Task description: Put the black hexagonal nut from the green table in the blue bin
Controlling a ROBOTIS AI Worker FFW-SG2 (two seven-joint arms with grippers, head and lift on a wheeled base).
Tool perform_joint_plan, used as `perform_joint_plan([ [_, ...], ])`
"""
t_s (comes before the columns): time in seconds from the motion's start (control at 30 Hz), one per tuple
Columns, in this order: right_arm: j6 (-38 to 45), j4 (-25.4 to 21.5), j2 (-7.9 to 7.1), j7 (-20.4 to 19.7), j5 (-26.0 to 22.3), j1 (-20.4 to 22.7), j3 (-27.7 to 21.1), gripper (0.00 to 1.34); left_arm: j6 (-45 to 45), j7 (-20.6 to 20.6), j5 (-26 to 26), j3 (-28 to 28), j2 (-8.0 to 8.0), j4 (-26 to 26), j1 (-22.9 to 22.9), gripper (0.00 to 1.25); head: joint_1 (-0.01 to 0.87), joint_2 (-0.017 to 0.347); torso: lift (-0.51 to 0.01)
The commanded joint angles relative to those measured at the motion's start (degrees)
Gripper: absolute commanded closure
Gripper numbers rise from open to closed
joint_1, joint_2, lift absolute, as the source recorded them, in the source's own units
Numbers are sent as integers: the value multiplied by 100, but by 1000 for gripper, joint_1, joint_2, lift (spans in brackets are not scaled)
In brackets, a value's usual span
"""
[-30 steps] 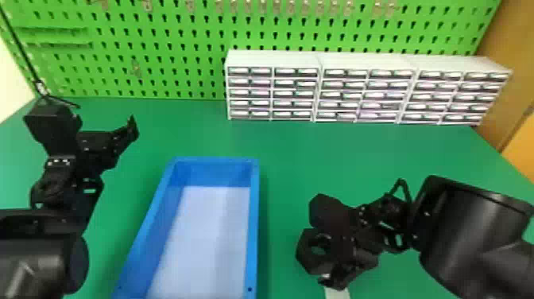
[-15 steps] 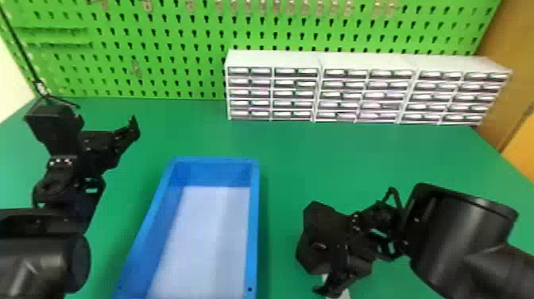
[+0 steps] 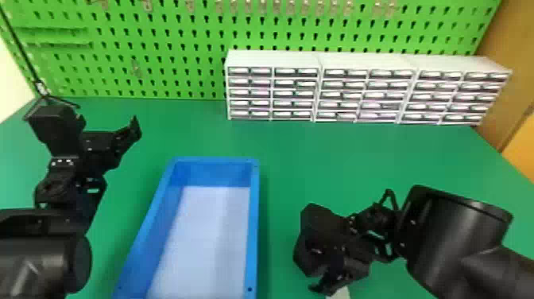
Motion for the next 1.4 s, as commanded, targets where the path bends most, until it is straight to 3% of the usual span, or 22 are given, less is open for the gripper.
perform_joint_plan([
  [0.0, 41, 0, 19, 0, 49, 2, -26, 621, -7, 0, 0, -1, 0, 7, -8, 177, 683, 28, -96],
  [0.1, 85, 0, 19, 0, 84, 2, -35, 730, -16, 0, 8, -1, 0, -2, -8, 177, 683, 28, -96],
  [0.2, 103, -18, 19, 0, 93, 11, -53, 923, -16, 0, 8, -1, 0, 7, 1, 177, 683, 28, -96],
  [0.37, 112, -62, 19, 0, 172, 20, -97, 984, -16, 0, 26, 8, 0, 7, 1, 177, 683, 28, -96],
  [0.93, 199, -158, -43, 114, 189, 55, -475, 987, -16, 0, 35, 8, 0, -2, 18, 177, 683, 28, -96],
  [1.37, 217, -158, -139, 141, -400, -24, -1028, 987, -16, 0, 44, -19, 0, 7, 18, 177, 683, 28, -96],
])
